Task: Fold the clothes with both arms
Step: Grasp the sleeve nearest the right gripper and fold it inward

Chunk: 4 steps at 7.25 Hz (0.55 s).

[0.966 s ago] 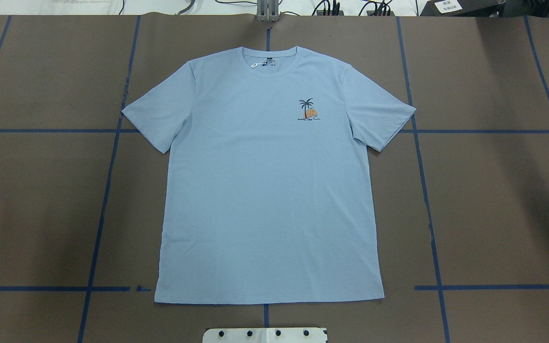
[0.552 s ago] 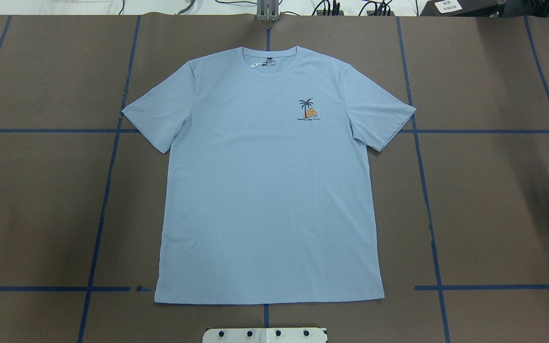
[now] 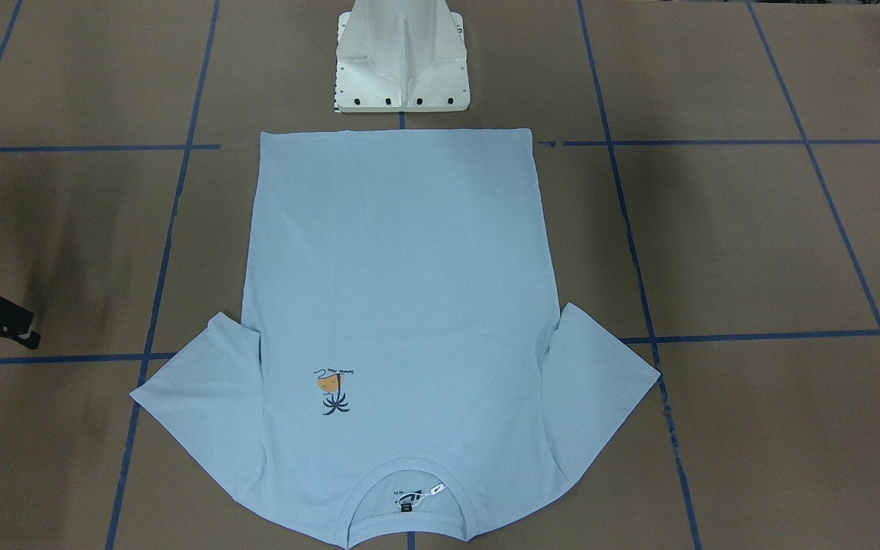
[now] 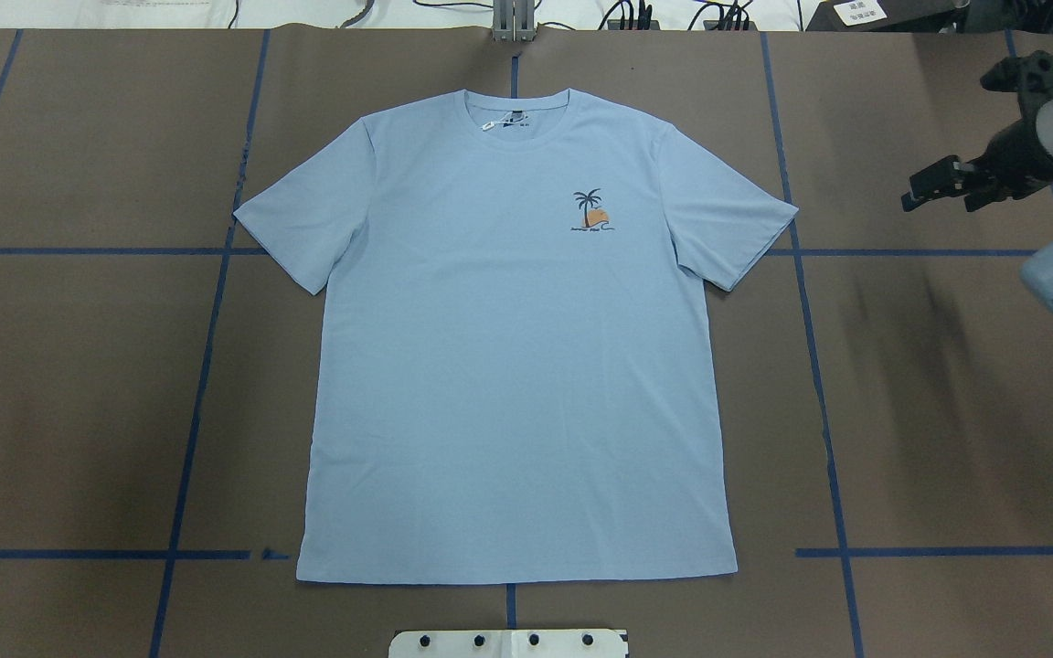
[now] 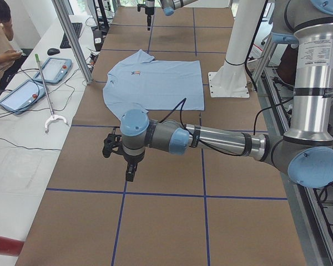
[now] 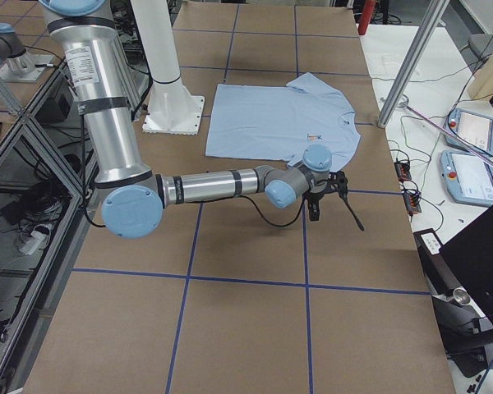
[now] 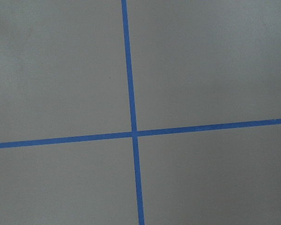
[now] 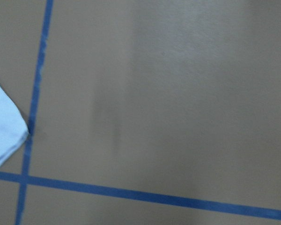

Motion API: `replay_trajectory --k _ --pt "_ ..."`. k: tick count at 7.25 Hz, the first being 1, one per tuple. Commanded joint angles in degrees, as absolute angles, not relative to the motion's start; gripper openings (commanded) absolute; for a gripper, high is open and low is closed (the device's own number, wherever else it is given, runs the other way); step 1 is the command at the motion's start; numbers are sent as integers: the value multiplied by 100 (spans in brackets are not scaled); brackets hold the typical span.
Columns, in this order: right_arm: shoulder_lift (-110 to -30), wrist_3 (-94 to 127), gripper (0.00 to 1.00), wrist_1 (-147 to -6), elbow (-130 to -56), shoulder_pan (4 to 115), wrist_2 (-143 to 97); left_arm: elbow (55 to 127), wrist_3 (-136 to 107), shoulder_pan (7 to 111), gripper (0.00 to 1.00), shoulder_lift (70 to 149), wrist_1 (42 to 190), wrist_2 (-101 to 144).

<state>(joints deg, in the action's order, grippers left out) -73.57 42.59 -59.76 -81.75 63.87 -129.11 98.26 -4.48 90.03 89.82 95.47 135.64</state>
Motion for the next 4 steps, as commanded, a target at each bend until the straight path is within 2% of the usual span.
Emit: replay_trajectory --k 1,3,4 --pt "-6630 5481 95 -5968 -7860 5567 -11644 9809 -440 9000 100 8982 9571 13562" --pt "-6216 5528 92 -5968 -7280 5485 -11514 9809 -440 9000 100 8982 9571 13570" --pt "-6162 5528 92 -5968 -7225 5450 -11505 9817 -439 9000 100 8982 9580 13570"
